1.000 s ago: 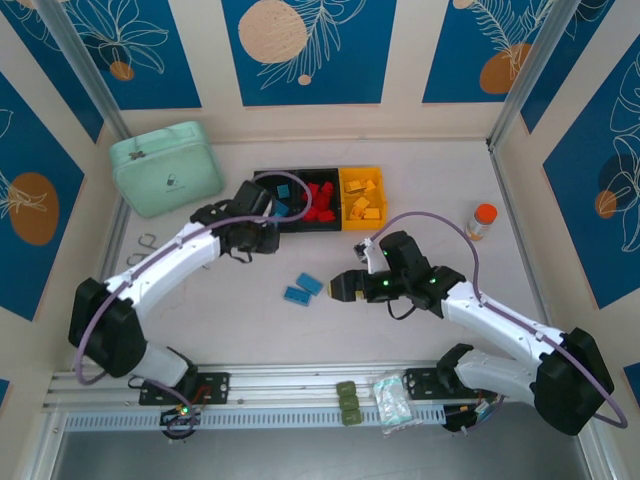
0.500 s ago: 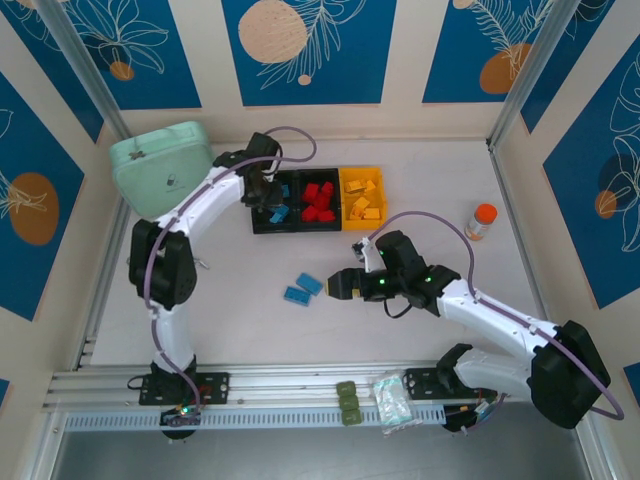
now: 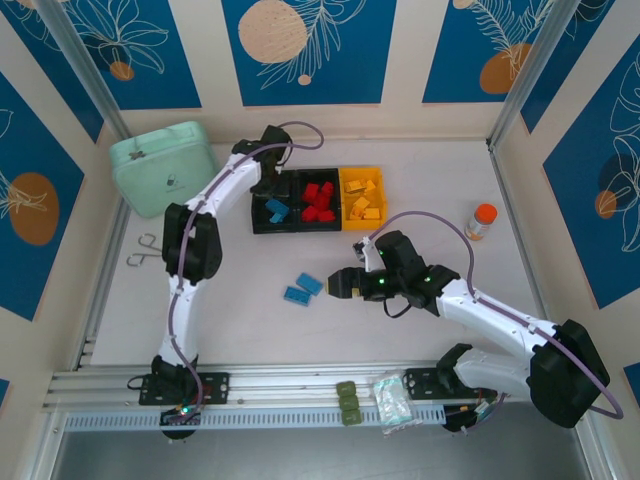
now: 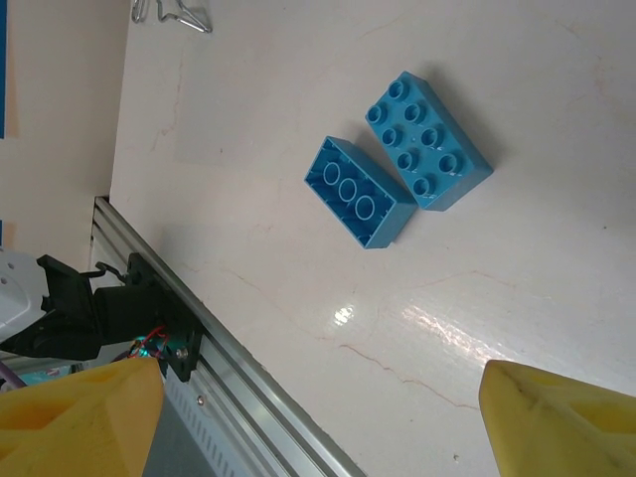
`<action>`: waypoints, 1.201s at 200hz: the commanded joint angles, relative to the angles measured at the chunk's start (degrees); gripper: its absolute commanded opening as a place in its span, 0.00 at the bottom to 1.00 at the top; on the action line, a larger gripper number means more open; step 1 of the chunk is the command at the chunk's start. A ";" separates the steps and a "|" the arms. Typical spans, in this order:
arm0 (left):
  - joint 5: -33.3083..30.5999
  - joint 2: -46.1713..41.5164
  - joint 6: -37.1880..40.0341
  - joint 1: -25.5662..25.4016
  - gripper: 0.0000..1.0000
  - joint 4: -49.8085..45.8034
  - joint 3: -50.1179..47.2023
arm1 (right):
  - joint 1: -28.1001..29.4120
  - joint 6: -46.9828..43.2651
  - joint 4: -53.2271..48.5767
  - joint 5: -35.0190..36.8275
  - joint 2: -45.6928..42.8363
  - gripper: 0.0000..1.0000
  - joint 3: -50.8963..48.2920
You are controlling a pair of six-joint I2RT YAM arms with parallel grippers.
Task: Sort the legos into containers by color
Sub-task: Place the lego in the container, then pick up the lego from the center of the table.
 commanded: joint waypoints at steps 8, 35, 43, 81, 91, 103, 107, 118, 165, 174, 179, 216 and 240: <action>-2.13 1.64 0.01 0.64 0.28 -2.98 2.94 | 0.37 0.43 -0.67 0.30 -0.41 0.83 -0.44; -2.41 2.35 -0.15 0.64 0.38 -3.38 4.07 | 0.36 0.41 -0.75 0.29 -0.29 0.83 -0.31; -2.36 2.42 -0.24 0.64 0.42 -3.55 4.42 | 0.37 0.40 -0.69 0.41 -0.21 0.83 -0.37; -0.57 0.34 -0.50 0.45 0.50 -3.85 4.25 | 0.43 0.55 -0.45 0.42 -0.20 0.83 -0.41; -0.06 -0.67 -0.50 0.32 0.50 -4.10 4.00 | 0.43 0.54 -0.45 0.41 -0.20 0.83 -0.46; 0.76 -2.72 -0.35 -0.12 0.50 -3.60 2.50 | 0.41 0.46 -0.52 0.37 -0.25 0.83 -0.44; 1.03 -3.57 -0.18 -0.28 0.50 -3.34 1.72 | 0.40 0.39 -0.58 0.50 -0.29 0.83 -0.44; 1.99 -6.45 0.21 -0.96 0.51 -2.07 -1.24 | 0.39 0.21 -1.04 0.66 -0.46 0.83 -0.30; 6.89 -20.96 3.15 -4.53 0.58 6.09 -20.20 | 0.12 -1.82 -5.27 2.61 -3.22 0.84 0.03; 7.44 -23.41 3.67 -5.26 0.60 7.24 -23.48 | -0.13 -2.02 -5.98 2.75 -4.07 0.84 -0.15; 7.81 -24.66 3.83 -5.52 0.61 7.86 -25.10 | -0.33 -2.18 -6.30 2.72 -4.56 0.84 -0.24; 13.25 -32.42 5.00 -7.28 0.67 13.15 -36.02 | -1.68 -2.32 -8.73 2.79 -8.40 0.85 -1.48; 16.12 -36.09 6.46 -8.48 0.75 15.60 -40.97 | -2.00 -1.77 -10.61 3.22 -11.44 0.85 -2.45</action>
